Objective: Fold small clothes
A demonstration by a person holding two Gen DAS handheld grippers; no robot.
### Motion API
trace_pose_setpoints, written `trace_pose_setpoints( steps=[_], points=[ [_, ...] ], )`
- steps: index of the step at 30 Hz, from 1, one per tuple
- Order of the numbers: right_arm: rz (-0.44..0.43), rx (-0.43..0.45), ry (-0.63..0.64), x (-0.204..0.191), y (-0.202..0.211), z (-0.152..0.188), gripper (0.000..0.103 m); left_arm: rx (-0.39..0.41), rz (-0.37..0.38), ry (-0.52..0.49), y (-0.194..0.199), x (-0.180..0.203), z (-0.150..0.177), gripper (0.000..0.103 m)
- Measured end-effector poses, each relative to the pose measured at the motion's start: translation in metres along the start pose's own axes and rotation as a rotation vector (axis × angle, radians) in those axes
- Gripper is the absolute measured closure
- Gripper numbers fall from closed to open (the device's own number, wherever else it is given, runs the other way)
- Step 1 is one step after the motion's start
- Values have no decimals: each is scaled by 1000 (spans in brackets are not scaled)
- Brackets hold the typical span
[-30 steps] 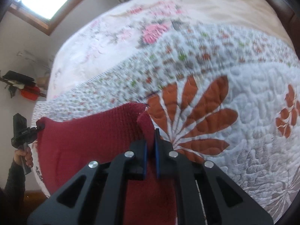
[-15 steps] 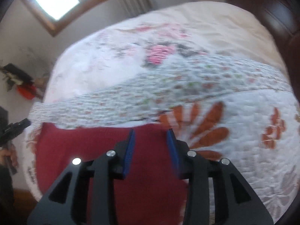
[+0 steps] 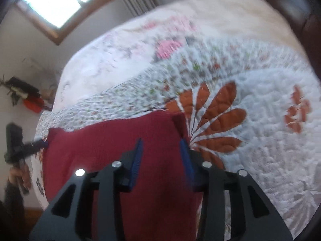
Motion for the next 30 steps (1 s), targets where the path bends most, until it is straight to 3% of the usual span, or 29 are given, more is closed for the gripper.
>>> trace_pose_setpoints(
  steps=[2, 4, 6, 10, 14, 17, 19, 21, 23, 26, 28, 30],
  points=[
    [-16, 39, 38, -14, 19, 26, 55, 23, 53, -31, 18, 14, 13, 33],
    [-27, 36, 55, -22, 23, 54, 55, 11, 81, -40, 21, 21, 26, 25],
    [-21, 35, 67, -26, 20, 84, 55, -38, 49, -53, 9, 18, 45, 25],
    [27, -79, 104, -24, -17, 126, 56, -110, -39, -20, -22, -13, 66, 32],
    [23, -8, 114, -31, 7, 134, 55, -38, 22, 20, 5, -2, 73, 31],
    [17, 25, 133, -41, 21, 153, 48, 10, 49, -132, 38, 35, 114, 18],
    [24, -9, 124, -41, 10, 171, 48, -21, 73, -152, 35, 36, 147, 17],
    [58, -56, 82, -32, -11, 185, 48, -97, 40, -126, 16, 15, 176, 17],
    [94, -59, 39, -28, -13, 189, 48, -184, -29, -59, -5, -20, 201, 25],
    [190, 19, 117, -57, 16, 186, 44, -191, 78, -22, 7, -25, 211, 19],
    [295, 79, 238, -91, 34, 192, 38, -160, 135, -35, 29, -27, 210, 10],
    [382, 119, 398, -138, 41, 211, 32, -134, 173, -6, 47, -43, 204, 7]
  ],
)
Point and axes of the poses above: each gripper's, at about its wrist camera, not at the fingertips, and y roughly against the way its jaws point, x to its right, z to its underside, the point moved 7 cm from there along -y, roughly the way its jaws point, and after that the axes turned 9 degrees about -x, right-handed, at the moved point
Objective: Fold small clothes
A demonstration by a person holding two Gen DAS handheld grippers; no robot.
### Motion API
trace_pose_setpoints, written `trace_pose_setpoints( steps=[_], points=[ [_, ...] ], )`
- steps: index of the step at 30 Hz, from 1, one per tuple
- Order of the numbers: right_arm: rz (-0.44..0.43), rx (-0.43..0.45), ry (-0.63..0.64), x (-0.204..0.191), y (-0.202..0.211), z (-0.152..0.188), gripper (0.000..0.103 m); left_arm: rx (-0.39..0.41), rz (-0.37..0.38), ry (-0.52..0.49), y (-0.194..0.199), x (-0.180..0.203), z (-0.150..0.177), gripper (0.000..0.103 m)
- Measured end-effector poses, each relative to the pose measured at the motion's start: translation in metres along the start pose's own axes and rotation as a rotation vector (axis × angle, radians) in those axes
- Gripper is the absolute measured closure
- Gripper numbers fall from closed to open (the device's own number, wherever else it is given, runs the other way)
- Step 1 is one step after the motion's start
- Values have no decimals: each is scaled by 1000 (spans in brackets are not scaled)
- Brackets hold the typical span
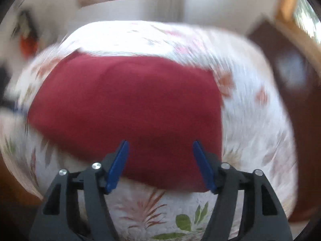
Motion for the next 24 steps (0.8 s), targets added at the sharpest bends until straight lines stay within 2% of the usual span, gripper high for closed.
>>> trace_pose_setpoints(
  steps=[5, 7, 9, 11, 14, 18, 24],
  points=[
    [146, 136, 397, -149, 23, 10, 16, 3, 91, 119, 21, -41, -20, 6],
    [231, 180, 537, -193, 16, 16, 14, -16, 192, 163, 18, -50, -37, 4],
    [277, 213, 626, -232, 9, 17, 14, -38, 263, 199, 11, -57, -55, 4],
    [344, 227, 698, -257, -5, 12, 14, -55, 290, 208, 7, -58, -70, 4],
    [399, 210, 753, -278, -24, 10, 14, -69, 308, 220, 4, -63, -85, 4],
    [448, 169, 813, -286, -53, 8, 15, -85, 351, 222, 3, -63, -101, 4],
    [495, 185, 863, -303, -67, -7, 15, -137, 363, 266, -5, -72, -120, 4]
  ],
)
Point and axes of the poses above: each gripper's, at about its wrist camera, not at the fingertips, and y roughly against the way its jaws point, x to its right, z to its underside, the point moved 7 cm from there along -y, roughly the way its jaws point, and after that the axes turned 9 degrees about -x, right-handed, at the moved point
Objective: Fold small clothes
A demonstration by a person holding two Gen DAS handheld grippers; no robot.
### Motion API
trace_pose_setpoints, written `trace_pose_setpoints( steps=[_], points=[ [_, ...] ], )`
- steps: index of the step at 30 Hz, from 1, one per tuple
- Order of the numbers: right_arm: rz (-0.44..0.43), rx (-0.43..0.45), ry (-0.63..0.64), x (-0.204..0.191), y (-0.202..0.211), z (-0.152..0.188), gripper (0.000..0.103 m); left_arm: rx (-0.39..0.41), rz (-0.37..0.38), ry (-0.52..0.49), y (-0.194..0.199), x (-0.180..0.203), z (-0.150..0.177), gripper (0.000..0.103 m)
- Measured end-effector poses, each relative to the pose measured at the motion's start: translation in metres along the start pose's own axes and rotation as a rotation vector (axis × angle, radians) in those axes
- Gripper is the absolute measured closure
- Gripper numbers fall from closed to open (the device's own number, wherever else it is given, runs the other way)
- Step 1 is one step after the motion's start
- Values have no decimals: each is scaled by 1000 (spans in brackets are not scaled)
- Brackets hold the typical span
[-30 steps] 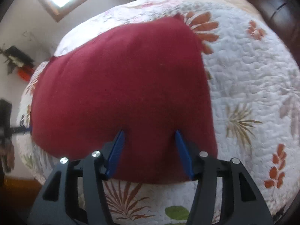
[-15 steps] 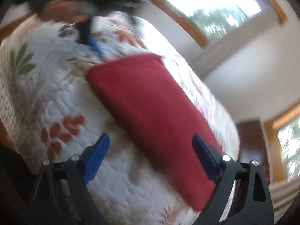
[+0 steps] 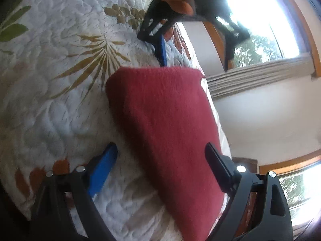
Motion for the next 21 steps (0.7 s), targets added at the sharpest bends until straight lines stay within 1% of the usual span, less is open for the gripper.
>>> trace_pose_setpoints(
  steps=[4, 5, 6, 8, 10, 11, 13, 15, 17, 19, 21],
  points=[
    [28, -11, 12, 7, -12, -21, 16, -15, 10, -7, -1, 4, -12, 4],
    [40, -14, 9, 10, -15, -26, 18, -23, 8, -10, -5, 6, -16, 4],
    [50, -19, 7, 13, -18, -28, 20, -29, 6, -11, -9, 7, -19, 4],
    [55, -28, 5, 17, -26, -32, 20, -41, 2, -12, -17, 10, -25, 4],
    [61, -31, 23, 16, -29, -36, 20, -64, -1, -12, -23, 12, -29, 4],
    [63, -32, 35, 11, -26, -36, 21, -74, -15, -8, -27, 12, -29, 4],
    [56, -39, 34, 12, -25, -38, 25, -90, -21, 0, -30, 11, -32, 4],
    [16, -50, -10, 21, -25, -39, 41, -96, 1, 4, -27, 11, -34, 5],
    [4, -49, -25, 22, -21, -36, 46, -89, 5, 22, -23, 6, -37, 18],
    [5, -49, -20, 22, -17, -41, 47, -74, 4, 72, -18, -2, -39, 21],
    [0, -47, -44, 22, 0, -40, 47, -65, 2, 97, -18, 0, -41, 21]
  ],
)
Point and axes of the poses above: each gripper's, at about its wrist camera, not at the fingertips, and y roughly against the way its jaws point, x to its right, z to its underside, the point moved 7 cm from there along -y, roughly the way its jaws point, and after that the axes turned 9 degrees about -x, right-handed, at the moved point
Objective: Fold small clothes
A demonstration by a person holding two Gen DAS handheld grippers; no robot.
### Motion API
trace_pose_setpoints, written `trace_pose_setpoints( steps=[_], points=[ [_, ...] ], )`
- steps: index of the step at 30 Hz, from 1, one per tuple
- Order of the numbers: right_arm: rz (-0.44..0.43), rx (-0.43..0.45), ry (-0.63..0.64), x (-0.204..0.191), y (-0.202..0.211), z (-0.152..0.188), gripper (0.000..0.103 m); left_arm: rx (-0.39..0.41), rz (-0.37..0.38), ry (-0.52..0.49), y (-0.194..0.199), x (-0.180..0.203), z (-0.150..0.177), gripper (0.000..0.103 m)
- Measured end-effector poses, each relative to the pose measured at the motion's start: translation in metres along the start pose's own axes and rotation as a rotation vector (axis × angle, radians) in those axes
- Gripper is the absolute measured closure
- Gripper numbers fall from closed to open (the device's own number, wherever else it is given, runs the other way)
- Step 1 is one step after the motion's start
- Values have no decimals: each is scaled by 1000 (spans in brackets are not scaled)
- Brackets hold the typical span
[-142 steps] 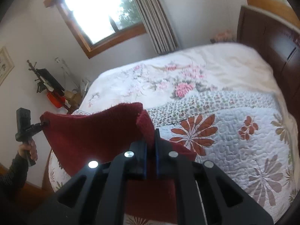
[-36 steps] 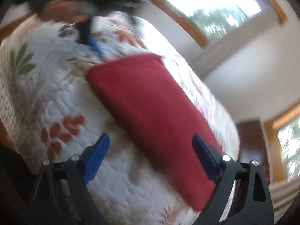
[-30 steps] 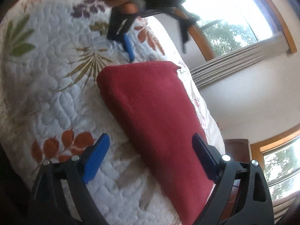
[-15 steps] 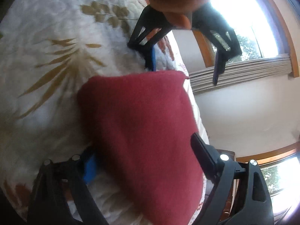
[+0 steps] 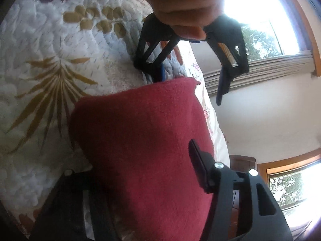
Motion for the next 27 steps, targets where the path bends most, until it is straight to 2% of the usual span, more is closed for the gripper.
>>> trace_pose_setpoints(
  steps=[2, 3, 5, 9, 12, 15, 18, 22, 24, 26, 27],
  points=[
    [-22, 1, -92, 11, 10, 1, 48, 4, -6, 7, 2, 3, 1, 14],
    [-33, -2, -132, 19, 12, 3, 55, 8, 0, 2, 5, 6, 1, 13],
    [-48, -6, -180, 31, 12, 14, 61, 17, 0, 2, 7, 7, 2, 10],
    [-77, -3, -200, 38, 20, 17, 73, 9, 2, 14, 5, 4, 5, 7],
    [-97, 2, -218, 40, 22, 19, 85, -32, -24, 29, -6, 1, 10, 5],
    [-115, 3, -262, 49, 18, 17, 86, -42, -51, 36, -6, 0, 11, 5],
    [-128, 8, -285, 61, 4, 11, 86, -20, -37, 43, -3, 1, 7, 4],
    [-137, 16, -299, 68, -1, 10, 86, -32, -59, 49, -15, 7, 0, 4],
    [-145, 19, -300, 69, -3, 10, 87, -32, -35, 29, -19, 16, -4, 7],
    [-145, 25, -300, 69, -4, 8, 87, -23, 12, 9, -22, 27, -7, 32],
    [-147, 27, -306, 71, -2, 8, 87, -23, 14, 4, -23, 30, -8, 38]
  ],
)
Point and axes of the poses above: each gripper's, at about its wrist camera, not at the fingertips, and y roughly against the way its jaws point, x to its right, z to its underside, the point moved 7 cm from there along -y, roughly the way its jaws point, and after that the axes turned 9 degrees about -x, right-handed, at the moved point
